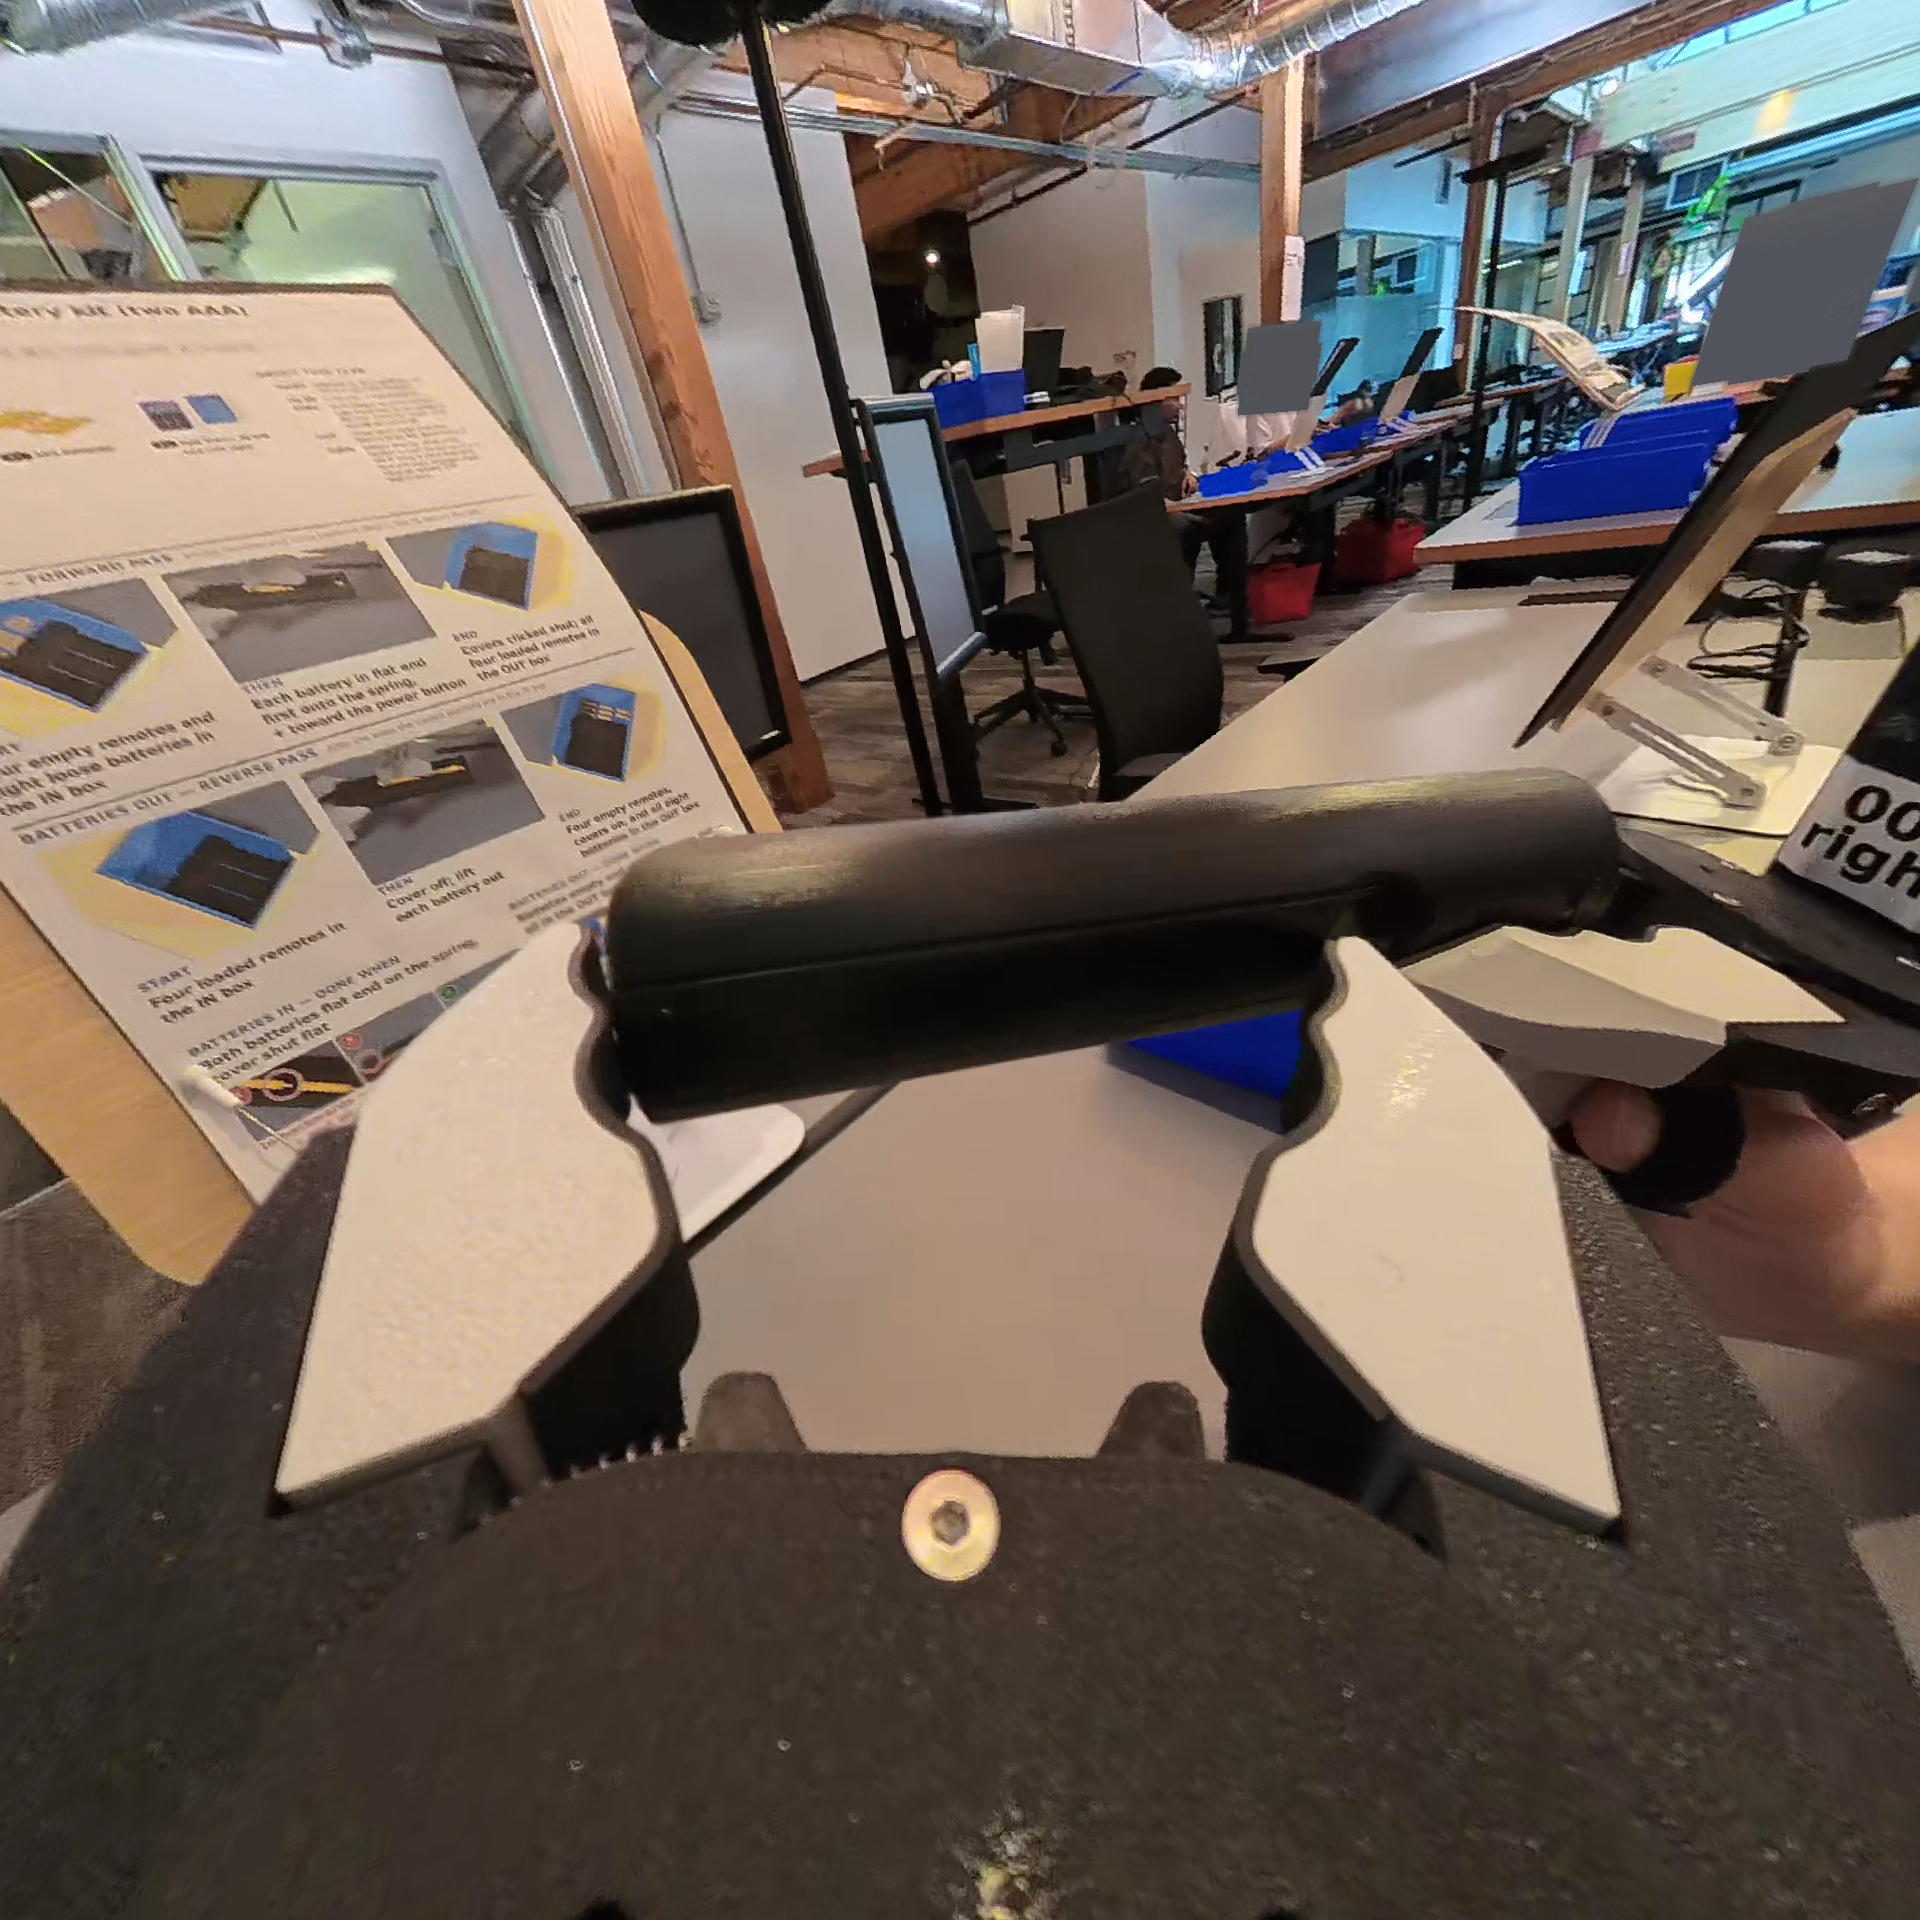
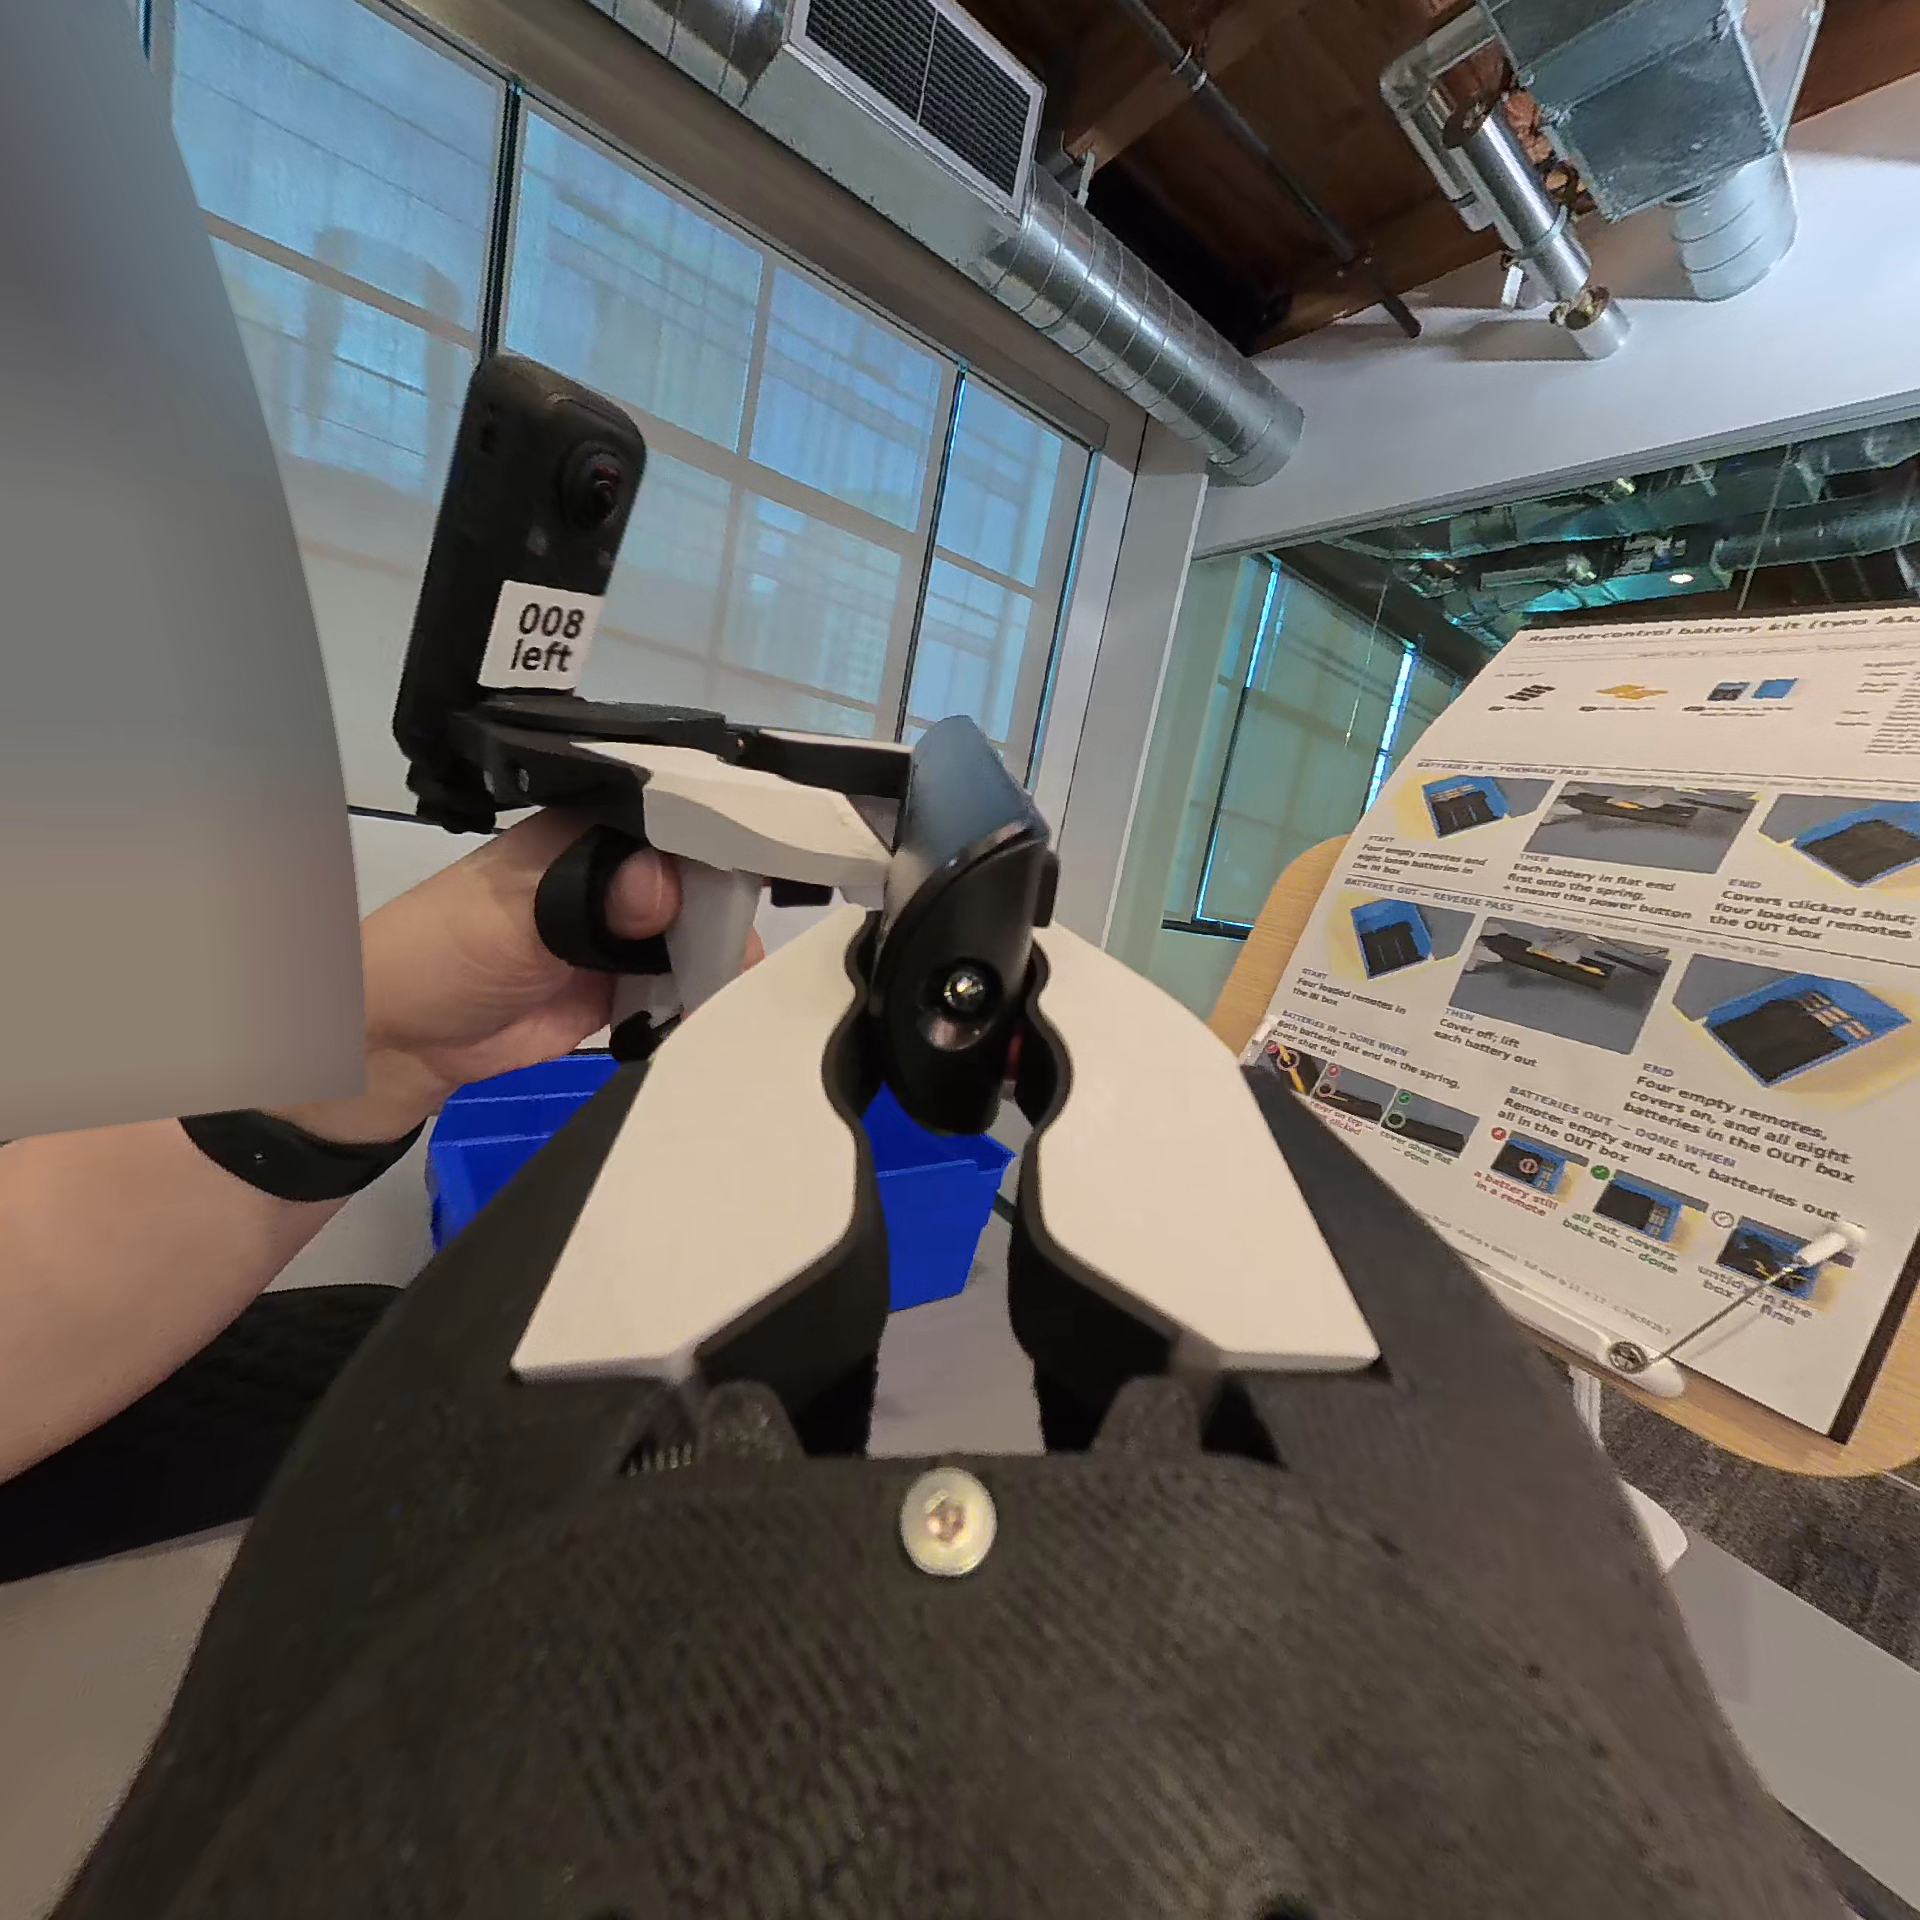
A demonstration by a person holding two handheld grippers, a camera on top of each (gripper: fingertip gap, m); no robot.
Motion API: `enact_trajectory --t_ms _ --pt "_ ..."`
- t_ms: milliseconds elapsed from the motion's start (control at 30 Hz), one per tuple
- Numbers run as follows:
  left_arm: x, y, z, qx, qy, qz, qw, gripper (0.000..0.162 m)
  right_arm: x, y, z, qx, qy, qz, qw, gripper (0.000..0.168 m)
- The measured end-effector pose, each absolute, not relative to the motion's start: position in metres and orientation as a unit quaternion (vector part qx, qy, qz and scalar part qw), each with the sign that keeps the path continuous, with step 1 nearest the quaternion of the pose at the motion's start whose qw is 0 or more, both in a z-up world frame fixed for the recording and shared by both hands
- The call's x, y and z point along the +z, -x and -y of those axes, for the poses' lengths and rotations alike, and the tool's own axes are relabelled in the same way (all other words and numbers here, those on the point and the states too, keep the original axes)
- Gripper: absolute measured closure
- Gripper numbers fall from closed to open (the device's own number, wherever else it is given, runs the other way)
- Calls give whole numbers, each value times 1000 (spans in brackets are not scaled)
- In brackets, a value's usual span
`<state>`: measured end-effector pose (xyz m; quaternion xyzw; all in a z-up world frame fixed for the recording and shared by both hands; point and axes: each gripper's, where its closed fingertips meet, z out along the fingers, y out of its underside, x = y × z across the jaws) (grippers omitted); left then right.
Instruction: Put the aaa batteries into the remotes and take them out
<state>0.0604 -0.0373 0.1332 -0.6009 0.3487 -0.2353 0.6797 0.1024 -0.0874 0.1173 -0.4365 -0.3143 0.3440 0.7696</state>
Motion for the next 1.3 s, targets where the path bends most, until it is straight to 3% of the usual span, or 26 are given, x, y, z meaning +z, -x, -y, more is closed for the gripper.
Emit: enact_trajectory --t_ms 433,633,900,1000,1167,1300 --pt "129 -61 32 -243 600 -340 682 46 117 -106 80 382 449 293 753 145" --pt "122 -59 25 -279 623 -320 657 36 117 -106 76 464 459 273 707 145" --pt "135 -36 27 -366 615 -300 631 63 112 -115 52 627 483 199 578 145" --pt "130 -30 25 -419 622 -300 589 71 102 -106 49 666 504 218 505 145" --pt "88 -49 35 -515 653 -355 426 72 75 -87 56 663 553 309 399 146" --pt "51 -74 63 -562 655 -418 282 80 71 -85 64 639 566 352 384 146"
